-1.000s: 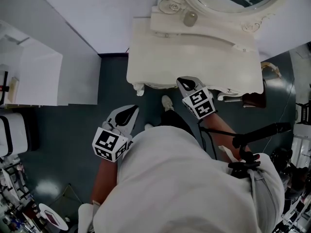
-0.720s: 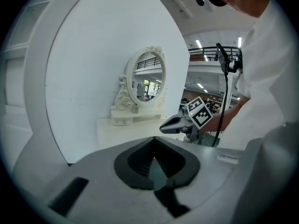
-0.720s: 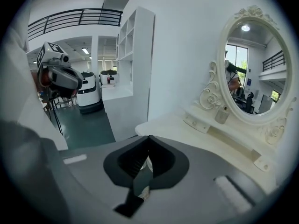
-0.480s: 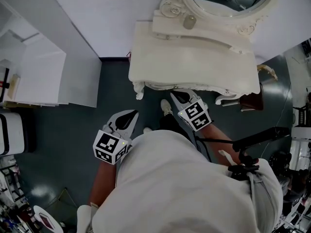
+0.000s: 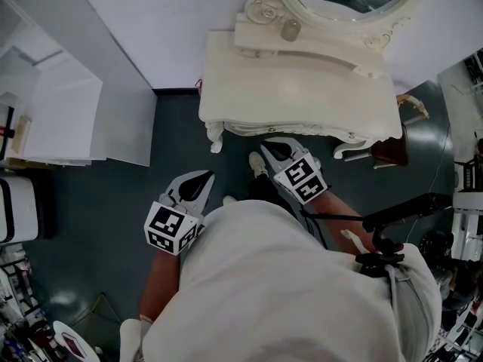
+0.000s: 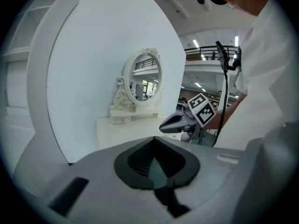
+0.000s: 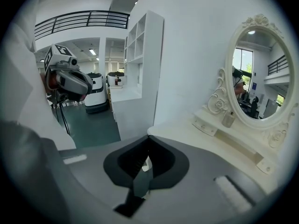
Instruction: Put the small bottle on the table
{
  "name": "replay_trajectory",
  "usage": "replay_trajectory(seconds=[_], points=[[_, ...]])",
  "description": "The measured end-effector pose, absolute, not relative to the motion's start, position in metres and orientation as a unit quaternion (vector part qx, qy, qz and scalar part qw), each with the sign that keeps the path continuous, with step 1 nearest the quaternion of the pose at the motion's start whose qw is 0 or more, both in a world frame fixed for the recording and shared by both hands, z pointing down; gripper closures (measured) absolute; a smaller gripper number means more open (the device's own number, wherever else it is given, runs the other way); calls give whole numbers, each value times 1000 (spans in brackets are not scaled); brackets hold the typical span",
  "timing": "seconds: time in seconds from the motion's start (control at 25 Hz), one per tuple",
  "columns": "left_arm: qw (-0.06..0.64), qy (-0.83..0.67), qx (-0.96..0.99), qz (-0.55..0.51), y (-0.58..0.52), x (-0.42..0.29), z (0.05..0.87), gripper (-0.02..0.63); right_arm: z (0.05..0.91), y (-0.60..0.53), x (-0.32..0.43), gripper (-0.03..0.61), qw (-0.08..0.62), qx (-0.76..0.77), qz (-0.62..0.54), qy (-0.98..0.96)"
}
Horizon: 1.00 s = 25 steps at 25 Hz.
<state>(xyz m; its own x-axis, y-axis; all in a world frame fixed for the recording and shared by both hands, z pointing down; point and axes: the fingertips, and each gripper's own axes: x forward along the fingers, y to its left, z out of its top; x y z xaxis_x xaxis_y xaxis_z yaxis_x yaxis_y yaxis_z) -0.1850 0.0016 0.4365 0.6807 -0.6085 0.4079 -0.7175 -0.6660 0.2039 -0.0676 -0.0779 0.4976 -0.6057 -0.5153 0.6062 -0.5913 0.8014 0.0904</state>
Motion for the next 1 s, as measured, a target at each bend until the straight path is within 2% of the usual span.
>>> replay_trajectory(seconds=[1.0], points=[[183, -365, 899, 155, 5, -179, 443, 611, 489, -73, -69, 578, 310, 308, 47, -898]])
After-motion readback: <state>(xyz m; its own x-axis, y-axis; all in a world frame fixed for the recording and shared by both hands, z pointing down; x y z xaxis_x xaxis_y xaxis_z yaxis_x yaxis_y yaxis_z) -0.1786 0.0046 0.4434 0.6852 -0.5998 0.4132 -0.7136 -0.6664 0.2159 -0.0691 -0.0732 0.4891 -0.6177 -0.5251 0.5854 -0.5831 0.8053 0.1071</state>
